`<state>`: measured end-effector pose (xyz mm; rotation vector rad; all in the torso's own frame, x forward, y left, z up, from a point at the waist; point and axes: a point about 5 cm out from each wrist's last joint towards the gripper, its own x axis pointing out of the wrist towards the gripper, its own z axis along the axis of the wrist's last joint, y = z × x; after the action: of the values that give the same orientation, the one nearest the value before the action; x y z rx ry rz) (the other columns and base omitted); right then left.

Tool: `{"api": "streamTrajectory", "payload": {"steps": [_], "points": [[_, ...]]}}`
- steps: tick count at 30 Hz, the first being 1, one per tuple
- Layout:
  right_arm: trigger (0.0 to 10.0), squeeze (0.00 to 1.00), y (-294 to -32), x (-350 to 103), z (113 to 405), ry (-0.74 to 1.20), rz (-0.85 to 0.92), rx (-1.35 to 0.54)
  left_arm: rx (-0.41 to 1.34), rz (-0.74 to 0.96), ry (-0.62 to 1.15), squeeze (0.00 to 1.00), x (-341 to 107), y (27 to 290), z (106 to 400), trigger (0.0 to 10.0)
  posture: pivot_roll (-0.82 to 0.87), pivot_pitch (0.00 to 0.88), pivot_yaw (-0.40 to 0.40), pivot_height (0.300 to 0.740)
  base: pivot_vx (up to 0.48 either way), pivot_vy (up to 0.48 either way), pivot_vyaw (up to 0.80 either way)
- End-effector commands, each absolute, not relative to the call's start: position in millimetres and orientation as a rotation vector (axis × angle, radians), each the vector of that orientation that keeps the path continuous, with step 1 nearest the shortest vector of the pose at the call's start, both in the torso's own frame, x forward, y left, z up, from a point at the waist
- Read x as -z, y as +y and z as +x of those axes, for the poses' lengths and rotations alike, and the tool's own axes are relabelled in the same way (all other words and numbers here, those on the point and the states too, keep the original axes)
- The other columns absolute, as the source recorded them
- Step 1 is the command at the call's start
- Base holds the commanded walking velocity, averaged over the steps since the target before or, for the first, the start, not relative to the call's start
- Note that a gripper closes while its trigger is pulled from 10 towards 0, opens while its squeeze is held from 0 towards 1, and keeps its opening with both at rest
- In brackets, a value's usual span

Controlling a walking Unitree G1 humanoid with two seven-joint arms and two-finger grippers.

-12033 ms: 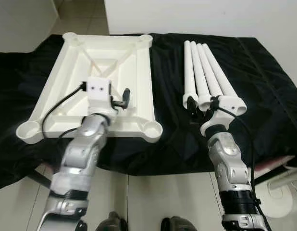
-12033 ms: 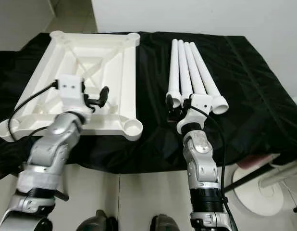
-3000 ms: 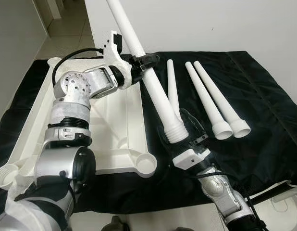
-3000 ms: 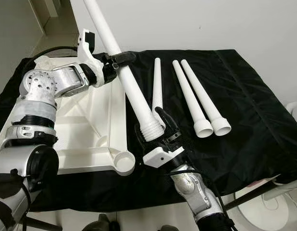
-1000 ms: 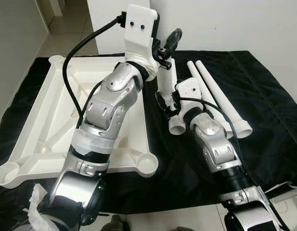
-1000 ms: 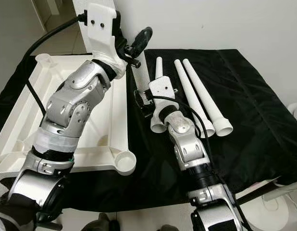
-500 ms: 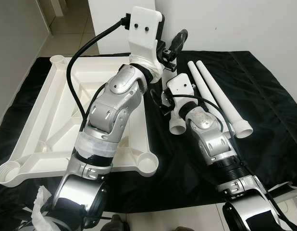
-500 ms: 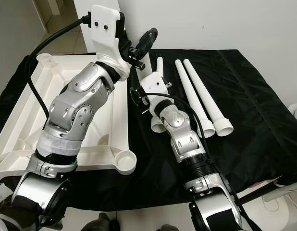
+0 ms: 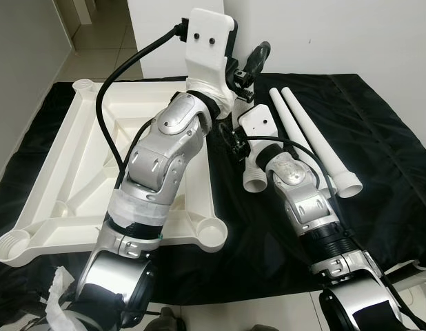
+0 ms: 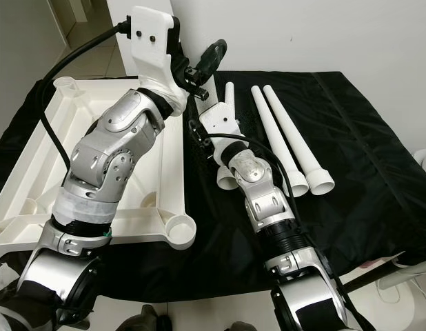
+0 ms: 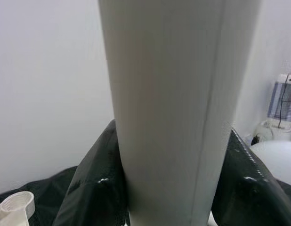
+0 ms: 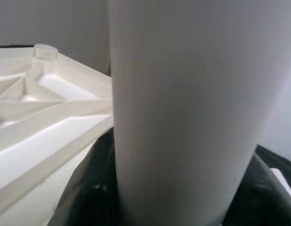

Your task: Building children table

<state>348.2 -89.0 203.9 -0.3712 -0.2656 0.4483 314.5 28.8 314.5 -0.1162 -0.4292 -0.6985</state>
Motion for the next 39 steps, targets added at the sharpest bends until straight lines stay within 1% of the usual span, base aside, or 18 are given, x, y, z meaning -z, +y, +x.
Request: {"api": "streamTrajectory", "payload": {"steps": [1, 8, 9, 11, 12, 15, 18, 19, 20, 23, 26, 28, 30, 31, 33, 35, 37, 39], "points": [[0.0, 0.0, -84, -205, 349, -0.27, -0.388, -0.466, 0.686, -0.101, -0.448, 0.0, -318, 29, 312, 10.0, -0.08, 0.0, 0.03, 0.74, 0.0, 0.0, 0.0], [0.0, 0.0, -88, -203, 351, -0.247, -0.354, -0.429, 0.709, -0.078, -0.477, 0.0, -320, 26, 308, 10.0, -0.08, 0.0, 0.033, 0.74, 0.0, 0.0, 0.0], [0.0, 0.0, -90, -203, 352, -0.244, -0.339, -0.412, 0.744, -0.088, -0.483, 0.69, -320, 24, 304, 10.0, -0.08, 0.0, 0.036, 0.74, 0.0, 0.0, 0.0], [0.0, 0.0, -90, -203, 352, -0.244, -0.339, -0.412, 0.744, -0.088, -0.483, 0.69, -320, 24, 304, 10.0, -0.08, 0.0, 0.036, 0.74, 0.0, 0.0, 0.0], [10.0, 0.0, -92, -204, 354, -0.235, -0.316, -0.382, 0.792, -0.116, -0.487, 1.0, -320, 22, 300, 10.0, -0.08, 0.0, 0.039, 0.74, 0.0, 0.0, 0.0], [10.0, 0.0, -94, -204, 355, -0.229, -0.288, -0.356, 0.821, -0.122, -0.49, 1.0, -320, 20, 297, 10.0, -0.08, 0.0, 0.039, 0.74, 0.0, 0.0, 0.0], [10.0, 0.0, -100, -206, 358, -0.213, -0.202, -0.292, 0.874, -0.131, -0.488, 1.0, -319, 19, 293, 10.0, -0.08, 0.0, 0.042, 0.74, 0.0, 0.0, 0.0], [10.0, 0.0, -100, -206, 358, -0.213, -0.202, -0.292, 0.874, -0.131, -0.488, 1.0, -319, 19, 293, 10.0, -0.08, 0.0, 0.042, 0.74, 0.0, 0.0, 0.0], [10.0, 0.0, -104, -206, 359, -0.204, -0.138, -0.264, 0.909, -0.154, -0.484, 0.0, -319, 19, 290, 10.0, -0.08, 0.0, 0.046, 0.74, 0.0, 0.0, 0.0], [10.0, 0.0, -108, -206, 360, -0.2, -0.102, -0.236, 0.955, -0.175, -0.472, 0.0, -318, 20, 287, 10.0, -0.08, 0.0, 0.047, 0.74, 0.0, 0.0, 0.0], [10.0, 0.0, -120, -209, 359, -0.217, -0.051, -0.183, 1.091, -0.175, -0.451, 0.0, -308, 26, 274, 10.0, -0.08, 0.002, 0.054, 0.74, 0.0, 0.0, 0.0], [10.0, 0.0, -122, -210, 359, -0.225, -0.037, -0.175, 1.124, -0.142, -0.44, 0.0, -303, 28, 270, 10.0, -0.08, 0.005, 0.056, 0.74, 0.0, 0.0, 0.0], [10.0, 0.0, -126, -208, 358, -0.225, -0.04, -0.162, 1.195, -0.059, -0.404, 0.0, -289, 34, 263, 10.0, -0.09, 0.007, 0.059, 0.74, 0.0, 0.0, 0.0], [10.0, 0.0, -126, -208, 358, -0.225, -0.04, -0.162, 1.195, -0.059, -0.404, 0.0, -289, 34, 263, 10.0, -0.09, 0.007, 0.059, 0.74, 0.0, 0.0, 0.0], [10.0, 0.0, -129, -206, 356, -0.22, -0.044, -0.155, 1.223, 0.03, -0.416, 0.0, -277, 39, 257, 10.0, -0.09, 0.011, 0.063, 0.74, 0.0, 0.0, 0.0], [10.0, 0.0, -129, -206, 356, -0.22, -0.044, -0.155, 1.223, 0.03, -0.416, 0.0, -277, 39, 257, 10.0, -0.09, 0.011, 0.063, 0.74, 0.0, 0.0, 0.0], [10.0, 0.0, -131, -204, 354, -0.216, -0.047, -0.145, 1.257, 0.061, -0.366, 0.0, -260, 45, 251, 10.0, -0.1, 0.018, 0.072, 0.74, 0.0, 0.0, 0.0], [10.0, 0.0, -134, -202, 353, -0.213, -0.051, -0.134, 1.294, -0.002, -0.285, 0.0, -241, 55, 245, 10.0, -0.11, 0.019, 0.08, 0.74, 0.0, 0.0, 0.0]]}}
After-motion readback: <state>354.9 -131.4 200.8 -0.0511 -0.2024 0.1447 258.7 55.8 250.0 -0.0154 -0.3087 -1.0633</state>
